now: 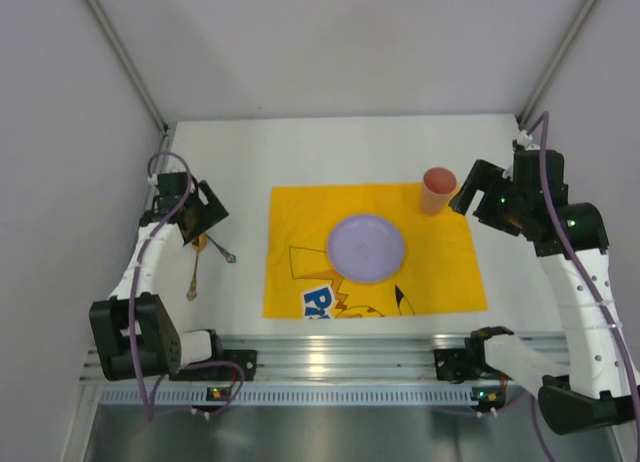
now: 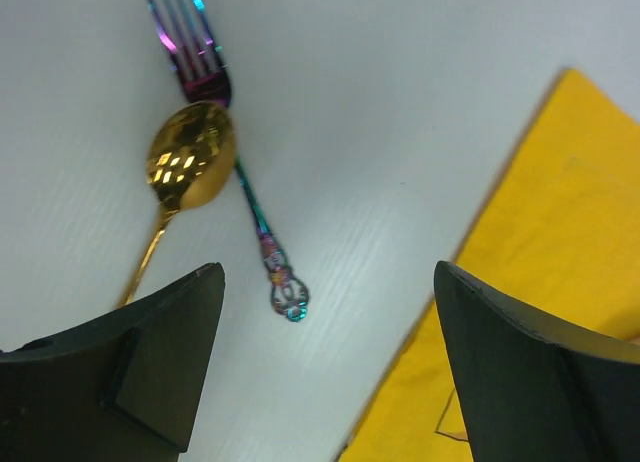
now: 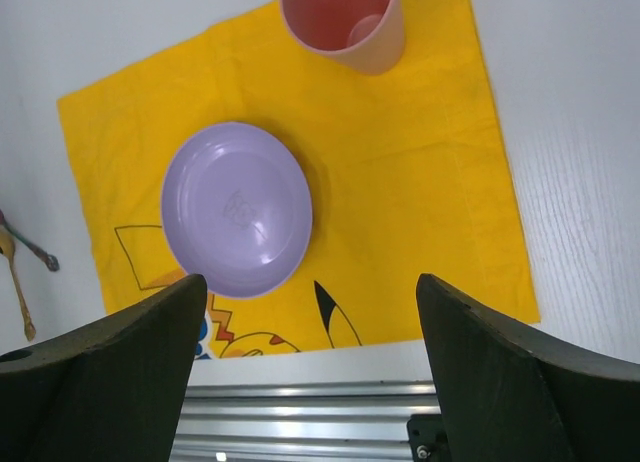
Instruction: Set the dinner table for one person
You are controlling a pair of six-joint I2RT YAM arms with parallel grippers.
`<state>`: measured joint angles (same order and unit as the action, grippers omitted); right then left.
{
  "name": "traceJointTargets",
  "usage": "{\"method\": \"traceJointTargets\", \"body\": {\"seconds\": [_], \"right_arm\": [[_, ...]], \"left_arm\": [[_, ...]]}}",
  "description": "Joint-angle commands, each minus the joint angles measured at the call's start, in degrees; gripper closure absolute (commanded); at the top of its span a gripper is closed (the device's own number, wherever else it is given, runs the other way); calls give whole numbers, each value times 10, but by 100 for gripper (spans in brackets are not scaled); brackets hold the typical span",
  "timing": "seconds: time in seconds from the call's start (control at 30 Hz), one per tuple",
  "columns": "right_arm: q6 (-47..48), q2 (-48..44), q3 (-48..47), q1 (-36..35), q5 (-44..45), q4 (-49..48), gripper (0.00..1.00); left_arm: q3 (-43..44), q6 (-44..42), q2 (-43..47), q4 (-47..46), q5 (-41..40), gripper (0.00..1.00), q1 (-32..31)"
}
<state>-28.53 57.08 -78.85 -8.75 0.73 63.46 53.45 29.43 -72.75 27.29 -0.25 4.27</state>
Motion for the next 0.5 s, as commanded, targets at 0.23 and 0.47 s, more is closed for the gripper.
{"method": "traceJointTargets", "body": {"seconds": [0.23, 0.47], "right_arm": [[11, 8, -2, -22, -18, -4, 14], [14, 15, 6, -24, -15, 0, 14]], "left_arm": [[-26, -106, -27, 32, -5, 9, 136], [-59, -86, -62, 35, -16, 17, 160]]}}
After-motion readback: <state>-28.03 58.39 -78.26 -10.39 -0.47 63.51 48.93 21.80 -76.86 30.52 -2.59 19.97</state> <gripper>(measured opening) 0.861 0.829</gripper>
